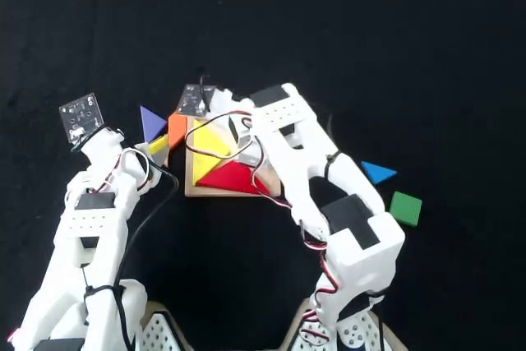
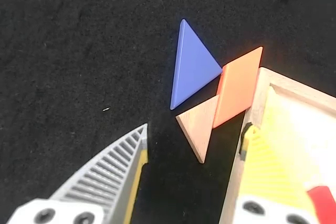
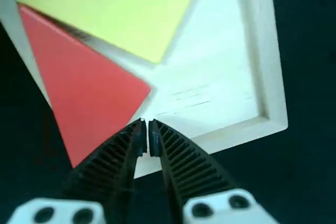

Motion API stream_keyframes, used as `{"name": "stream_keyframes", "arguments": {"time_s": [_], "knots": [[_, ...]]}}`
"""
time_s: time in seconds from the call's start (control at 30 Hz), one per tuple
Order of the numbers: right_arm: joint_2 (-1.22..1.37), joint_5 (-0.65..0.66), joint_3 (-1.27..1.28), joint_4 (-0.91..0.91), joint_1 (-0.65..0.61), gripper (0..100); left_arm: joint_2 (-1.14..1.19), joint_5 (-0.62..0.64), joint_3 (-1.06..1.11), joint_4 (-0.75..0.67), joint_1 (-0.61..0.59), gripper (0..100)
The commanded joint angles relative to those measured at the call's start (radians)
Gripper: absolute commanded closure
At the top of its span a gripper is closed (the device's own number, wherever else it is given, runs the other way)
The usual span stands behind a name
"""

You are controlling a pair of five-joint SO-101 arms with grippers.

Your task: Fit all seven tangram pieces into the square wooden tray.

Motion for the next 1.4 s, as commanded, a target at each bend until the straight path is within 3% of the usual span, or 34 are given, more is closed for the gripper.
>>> {"name": "stream_keyframes", "arguments": {"time_s": [0.0, 0.17, 0.33, 0.77, 1.03, 1.2, 1.37], "knots": [[-0.058, -0.049, -0.061, 0.049, 0.02, 98.8, 0.002, -0.006, -0.008, -0.021, 0.001, 71], [-0.12, -0.054, -0.013, 0.195, -0.069, 98.8, 0.002, -0.006, -0.008, -0.021, 0.001, 71], [-0.136, -0.054, 0.065, 0.178, -0.13, 98.8, 0.002, -0.006, -0.008, -0.02, 0.001, 71], [0.062, -0.02, 0.01, 0.117, -0.106, 98.8, 0.002, -0.006, -0.008, -0.023, 0.001, 71], [-0.028, -0.014, -0.114, 0.275, -0.091, 98.8, 0.002, -0.006, -0.008, -0.023, 0.001, 71], [-0.065, -0.023, -0.124, 0.147, 0.005, 98.8, 0.002, -0.006, -0.008, -0.023, 0.001, 71], [0.067, -0.074, -0.124, 0.038, 0.041, 98.8, 0.002, -0.006, -0.008, -0.023, 0.001, 71]]}}
